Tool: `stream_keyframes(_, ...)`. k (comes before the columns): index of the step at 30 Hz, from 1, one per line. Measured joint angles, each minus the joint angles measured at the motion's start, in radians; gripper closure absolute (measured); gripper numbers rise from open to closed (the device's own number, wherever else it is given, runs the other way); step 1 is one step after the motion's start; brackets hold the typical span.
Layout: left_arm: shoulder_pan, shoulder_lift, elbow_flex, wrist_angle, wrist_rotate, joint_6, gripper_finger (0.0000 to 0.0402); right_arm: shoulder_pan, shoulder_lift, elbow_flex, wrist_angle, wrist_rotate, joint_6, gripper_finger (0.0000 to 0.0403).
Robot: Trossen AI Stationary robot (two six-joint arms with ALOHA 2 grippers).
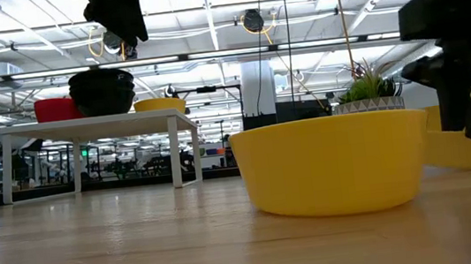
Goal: Pick & Place Mini bowls
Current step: Stack the yellow bowl on top of the yellow bowl on the shelf
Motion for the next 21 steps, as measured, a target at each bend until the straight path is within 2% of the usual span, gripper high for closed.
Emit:
stream_keyframes(8,0.000,0.000,0.000,0.000,0.000,0.000,0.0194,0.000,0.000,0.000,-0.043,0.002,-0.011,0.0271)
stream_keyframes(15,0.000,0.000,0.000,0.000,0.000,0.000,0.0194,0.001,-0.007,0.000,-0.053,0.000,-0.095,0.0275)
stream_keyframes(21,0.000,0.000,0.000,0.000,0.000,0.000,0.0194,0.001,-0.038,0.046,-0.094,0.006,-0.105,0.0277)
